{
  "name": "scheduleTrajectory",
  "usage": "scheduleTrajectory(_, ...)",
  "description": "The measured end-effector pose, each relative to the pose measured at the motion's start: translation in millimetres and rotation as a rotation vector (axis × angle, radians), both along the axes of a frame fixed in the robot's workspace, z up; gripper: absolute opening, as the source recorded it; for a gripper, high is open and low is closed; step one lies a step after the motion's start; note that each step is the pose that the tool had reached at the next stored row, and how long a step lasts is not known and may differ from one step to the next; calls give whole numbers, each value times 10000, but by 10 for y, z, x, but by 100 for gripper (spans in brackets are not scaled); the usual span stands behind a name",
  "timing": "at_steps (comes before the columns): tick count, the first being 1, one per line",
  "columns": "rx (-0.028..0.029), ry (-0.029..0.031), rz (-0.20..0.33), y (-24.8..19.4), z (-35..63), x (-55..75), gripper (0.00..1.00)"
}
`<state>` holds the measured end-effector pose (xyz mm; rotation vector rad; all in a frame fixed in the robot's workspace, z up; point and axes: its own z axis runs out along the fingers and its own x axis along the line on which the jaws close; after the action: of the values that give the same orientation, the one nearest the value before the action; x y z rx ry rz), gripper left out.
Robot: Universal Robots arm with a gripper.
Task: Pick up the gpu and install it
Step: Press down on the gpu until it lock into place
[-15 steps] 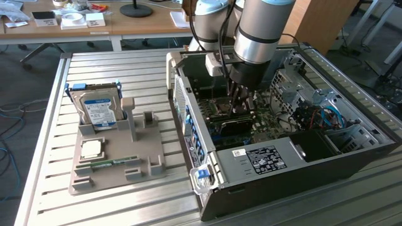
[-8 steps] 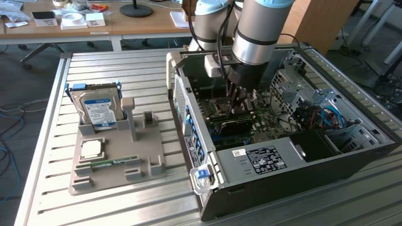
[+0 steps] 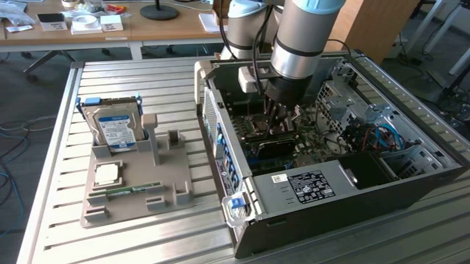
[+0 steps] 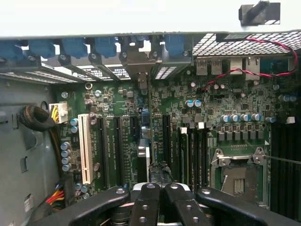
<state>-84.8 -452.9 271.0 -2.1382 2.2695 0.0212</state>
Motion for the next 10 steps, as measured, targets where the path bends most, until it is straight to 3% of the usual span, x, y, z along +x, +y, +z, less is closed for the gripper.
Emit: scheduleTrajectory(10, -2, 2, -31, -7, -40, 0, 11)
